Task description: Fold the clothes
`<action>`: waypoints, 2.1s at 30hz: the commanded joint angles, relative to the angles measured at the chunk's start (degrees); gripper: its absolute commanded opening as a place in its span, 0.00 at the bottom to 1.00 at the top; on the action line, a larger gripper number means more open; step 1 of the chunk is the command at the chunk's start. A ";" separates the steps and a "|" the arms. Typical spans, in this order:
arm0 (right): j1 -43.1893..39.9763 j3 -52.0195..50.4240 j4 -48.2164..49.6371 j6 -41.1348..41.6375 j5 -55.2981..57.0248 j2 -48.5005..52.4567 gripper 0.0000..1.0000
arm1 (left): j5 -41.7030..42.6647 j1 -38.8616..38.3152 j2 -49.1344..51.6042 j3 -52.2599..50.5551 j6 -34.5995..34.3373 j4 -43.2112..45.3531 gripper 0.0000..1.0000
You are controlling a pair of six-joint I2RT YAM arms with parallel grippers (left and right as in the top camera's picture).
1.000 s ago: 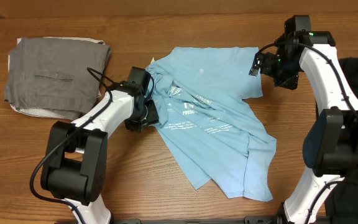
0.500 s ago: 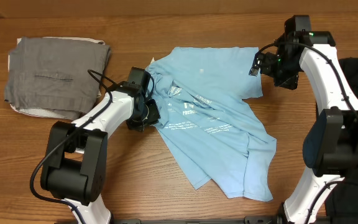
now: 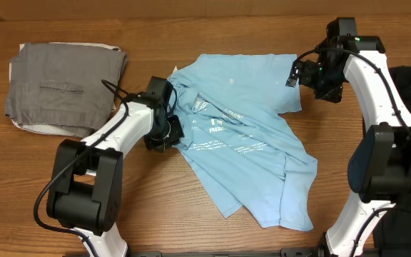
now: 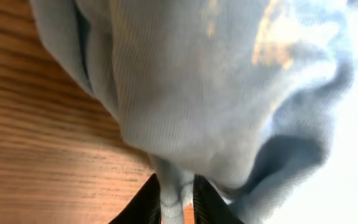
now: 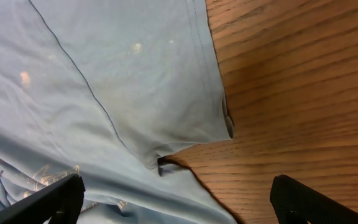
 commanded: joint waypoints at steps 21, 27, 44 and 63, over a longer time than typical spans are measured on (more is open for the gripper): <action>-0.20 0.96 0.20 0.00 -0.35 -1.46 1.00 | -2.38 -0.20 -0.02 5.99 1.42 -4.17 0.27; -0.20 0.96 0.22 0.00 -0.35 -1.46 1.00 | -4.07 -0.17 0.00 5.92 1.42 -8.70 0.29; -0.20 0.96 0.20 0.02 -0.35 -1.46 1.00 | -5.77 -0.50 0.09 -0.48 1.16 -1.40 0.42; -0.20 0.96 0.22 0.02 -0.33 -1.46 1.00 | -7.10 -4.17 0.11 -0.79 0.74 0.81 0.43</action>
